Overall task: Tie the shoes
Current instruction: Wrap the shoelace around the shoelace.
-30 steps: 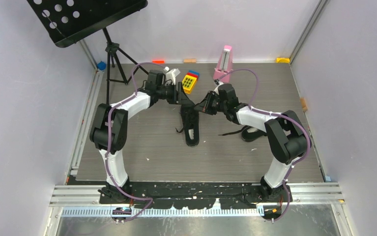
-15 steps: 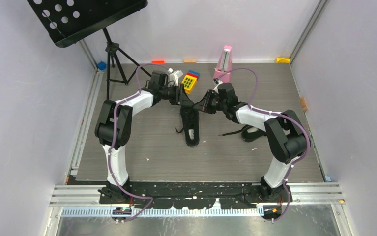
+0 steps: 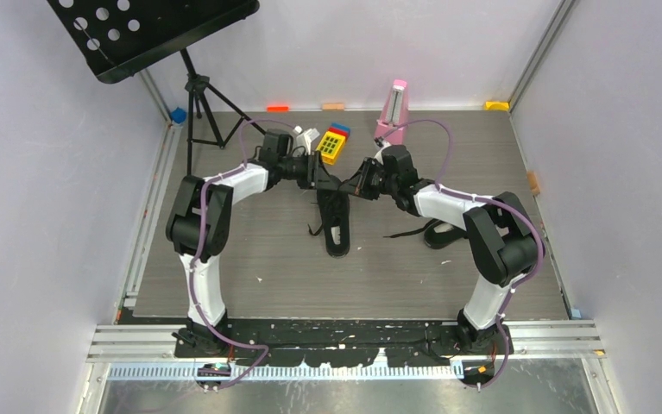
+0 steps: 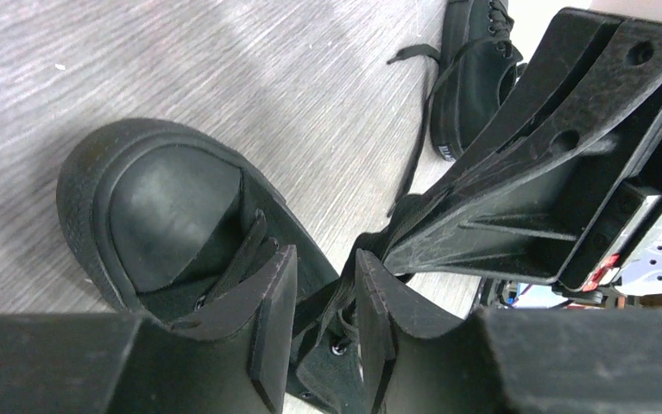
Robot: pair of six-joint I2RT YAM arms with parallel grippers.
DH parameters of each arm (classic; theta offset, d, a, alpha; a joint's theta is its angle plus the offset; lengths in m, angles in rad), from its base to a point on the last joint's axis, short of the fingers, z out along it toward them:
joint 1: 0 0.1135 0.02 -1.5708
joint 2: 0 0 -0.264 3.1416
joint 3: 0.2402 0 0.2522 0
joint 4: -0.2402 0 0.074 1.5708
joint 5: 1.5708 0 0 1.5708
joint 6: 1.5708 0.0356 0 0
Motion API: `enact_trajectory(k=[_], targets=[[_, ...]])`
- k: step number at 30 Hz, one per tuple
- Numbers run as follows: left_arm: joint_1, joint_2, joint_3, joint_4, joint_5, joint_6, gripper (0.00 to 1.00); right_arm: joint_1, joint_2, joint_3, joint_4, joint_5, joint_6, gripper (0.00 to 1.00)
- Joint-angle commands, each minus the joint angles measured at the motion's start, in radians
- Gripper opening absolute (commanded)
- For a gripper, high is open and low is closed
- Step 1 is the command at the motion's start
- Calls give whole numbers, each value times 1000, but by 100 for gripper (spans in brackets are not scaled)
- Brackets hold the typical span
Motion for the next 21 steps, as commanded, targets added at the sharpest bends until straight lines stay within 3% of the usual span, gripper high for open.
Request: enact_trajectory(k=[1,21], targets=[[14,-59,-33,57,47,-13,32,5,-2,38,31,-11,-14,0],[57,-75,-115,197,118,-116,31,5,7,52,22,-19,-15,0]])
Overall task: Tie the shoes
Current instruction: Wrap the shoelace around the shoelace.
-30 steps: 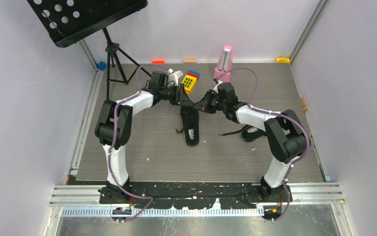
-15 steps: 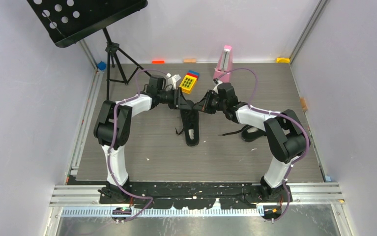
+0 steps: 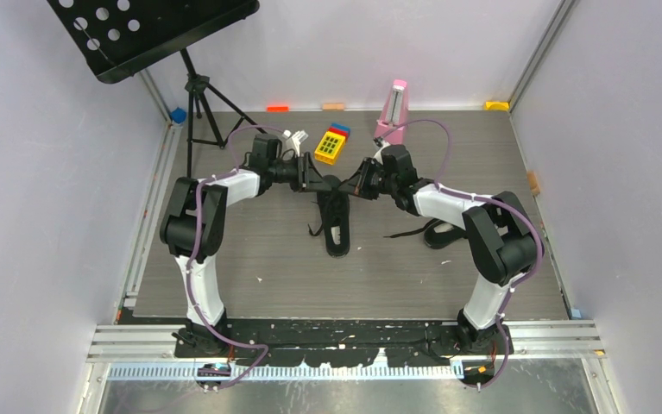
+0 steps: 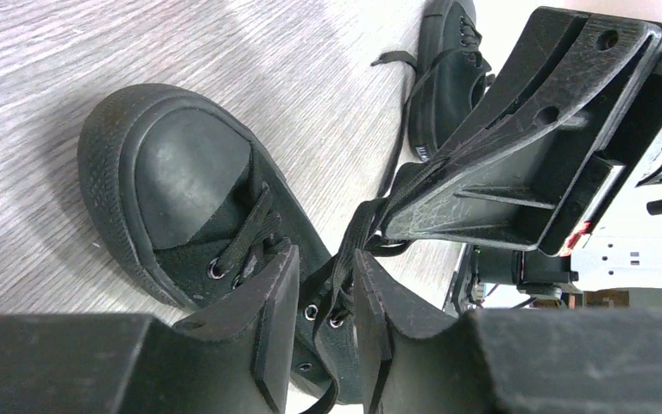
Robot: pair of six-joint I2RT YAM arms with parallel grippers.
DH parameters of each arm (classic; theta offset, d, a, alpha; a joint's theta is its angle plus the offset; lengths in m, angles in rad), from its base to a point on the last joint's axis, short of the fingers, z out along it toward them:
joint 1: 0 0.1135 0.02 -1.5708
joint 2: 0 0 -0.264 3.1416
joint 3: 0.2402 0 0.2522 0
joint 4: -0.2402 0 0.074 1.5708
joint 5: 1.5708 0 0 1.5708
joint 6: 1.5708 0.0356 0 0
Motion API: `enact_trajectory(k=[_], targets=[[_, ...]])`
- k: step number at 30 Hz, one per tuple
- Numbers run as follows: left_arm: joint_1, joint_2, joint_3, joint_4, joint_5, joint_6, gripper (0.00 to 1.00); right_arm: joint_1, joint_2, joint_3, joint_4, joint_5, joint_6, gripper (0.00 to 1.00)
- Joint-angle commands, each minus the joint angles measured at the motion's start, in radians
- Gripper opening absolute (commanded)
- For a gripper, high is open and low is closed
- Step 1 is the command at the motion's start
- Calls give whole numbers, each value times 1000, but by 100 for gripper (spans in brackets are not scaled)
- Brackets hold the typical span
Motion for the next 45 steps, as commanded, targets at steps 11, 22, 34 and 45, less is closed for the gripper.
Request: enact_trajectory(k=[11,22,34,45], targets=[[-14,-24,12,49,53,-14,30,5,5,49,22,-12,-15,0],[-23,-15,34,-12,41,18,7,6,7,50,25,-15,-11,0],[-21,-97,17,-81,-6,53,0,6,12,54,22,-17,-14,0],[-21,-85,-16,-35,-7,11,28,7,10,58,23,-20,-13,0]])
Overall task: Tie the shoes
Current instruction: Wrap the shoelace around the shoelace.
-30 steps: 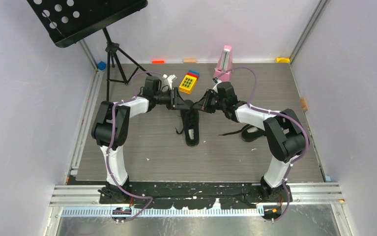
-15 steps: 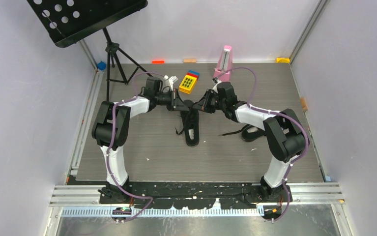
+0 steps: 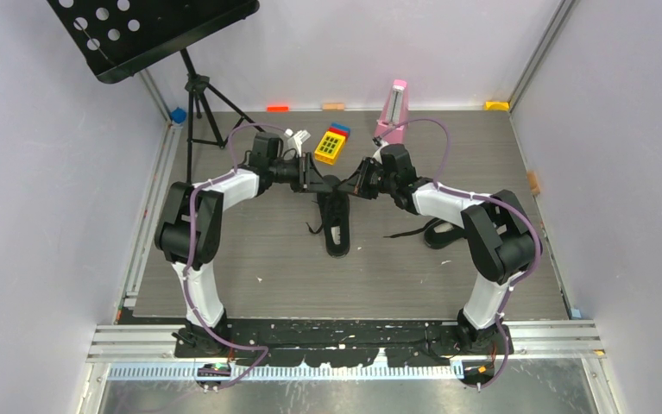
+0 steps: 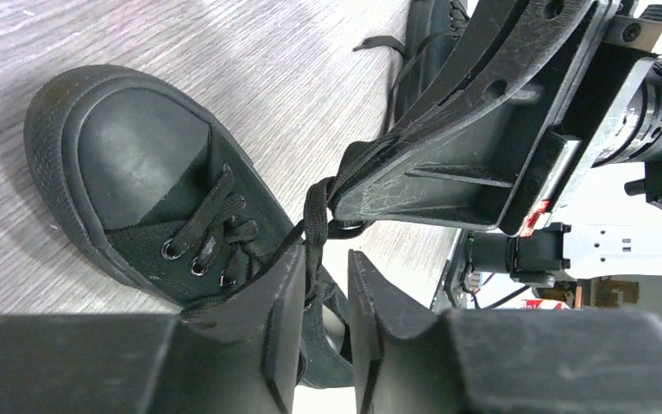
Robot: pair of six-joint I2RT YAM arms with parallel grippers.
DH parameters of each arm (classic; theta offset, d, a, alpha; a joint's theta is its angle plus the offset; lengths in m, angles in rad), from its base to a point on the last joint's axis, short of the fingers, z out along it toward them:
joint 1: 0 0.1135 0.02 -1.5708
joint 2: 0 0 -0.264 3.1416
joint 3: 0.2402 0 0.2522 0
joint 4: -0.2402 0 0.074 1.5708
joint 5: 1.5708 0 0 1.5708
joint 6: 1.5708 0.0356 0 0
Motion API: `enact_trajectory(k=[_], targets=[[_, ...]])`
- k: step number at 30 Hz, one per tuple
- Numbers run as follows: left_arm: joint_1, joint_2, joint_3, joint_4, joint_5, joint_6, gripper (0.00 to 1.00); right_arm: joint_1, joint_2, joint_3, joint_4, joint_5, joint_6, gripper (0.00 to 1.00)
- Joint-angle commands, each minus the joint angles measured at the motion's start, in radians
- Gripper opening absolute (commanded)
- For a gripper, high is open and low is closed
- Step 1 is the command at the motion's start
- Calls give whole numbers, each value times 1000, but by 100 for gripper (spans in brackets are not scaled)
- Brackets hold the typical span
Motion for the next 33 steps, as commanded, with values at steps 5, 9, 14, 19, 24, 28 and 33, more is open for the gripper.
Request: enact_trajectory(k=[5,9,14,19,24,28,33], targets=[[-1,12,6,41,3,-19,31,9,-3,44,31,-12,-13,0],[-5,31,15,61,7,-36,31,9,-2,46,31,-12,-12,0],[-9,49,24,63,-16,-36,36,9,1,48,29,-11,-13,0],[-9,51,41,77,-18,-44,27,9,0,47,28,-14,-14,0],[-9,57,54,98,-1,-64,17,10,4,51,28,-15,-15,0],[-9,62,57,105,13,-71,9,9,7,53,26,-17,-16,0],[-9,29,29,98,5,-68,0,9,17,63,13,-17,-23,8]])
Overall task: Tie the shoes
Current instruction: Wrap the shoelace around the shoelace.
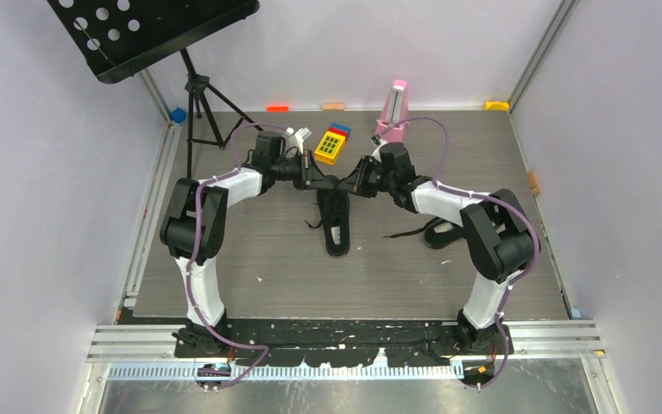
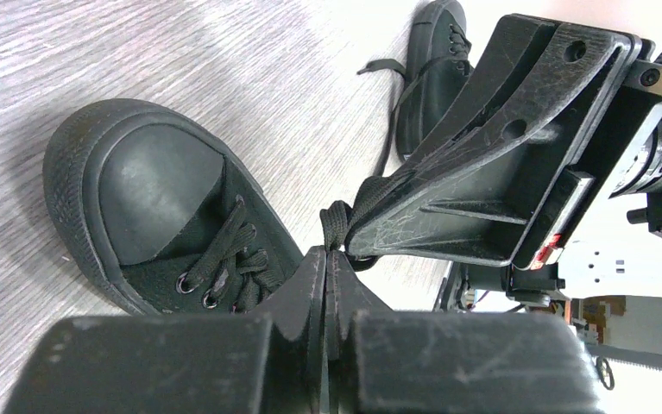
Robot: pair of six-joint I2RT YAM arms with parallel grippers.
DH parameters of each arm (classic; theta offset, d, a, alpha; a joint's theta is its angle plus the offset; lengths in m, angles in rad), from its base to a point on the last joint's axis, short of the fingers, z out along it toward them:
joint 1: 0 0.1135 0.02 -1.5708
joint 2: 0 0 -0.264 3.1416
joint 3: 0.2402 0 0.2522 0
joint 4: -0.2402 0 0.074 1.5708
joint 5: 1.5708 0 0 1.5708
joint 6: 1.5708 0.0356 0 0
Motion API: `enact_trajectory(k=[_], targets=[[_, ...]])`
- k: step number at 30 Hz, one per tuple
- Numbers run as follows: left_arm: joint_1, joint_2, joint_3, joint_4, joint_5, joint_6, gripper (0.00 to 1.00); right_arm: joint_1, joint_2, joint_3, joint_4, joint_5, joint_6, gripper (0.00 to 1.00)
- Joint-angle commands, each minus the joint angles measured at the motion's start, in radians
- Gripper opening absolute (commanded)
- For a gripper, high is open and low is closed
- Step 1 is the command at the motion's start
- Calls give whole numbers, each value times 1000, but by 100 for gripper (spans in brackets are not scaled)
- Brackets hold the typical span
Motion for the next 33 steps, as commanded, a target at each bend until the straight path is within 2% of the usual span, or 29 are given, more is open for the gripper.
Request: enact_trajectory(k=[1,7,22,33], targets=[[-4,-35,-5,32,14,1,0,9,10,48,15,-9,-24,9],[-4,-84,-49,18,9,2,0,9,26,47,26,-9,-27,14],[-63,-146,-114,8,-9,8,0,9,25,43,31,-13,-23,16],[-113,-106,-47,-162,-147,96,0,9,13,40,38,-13,8,13]])
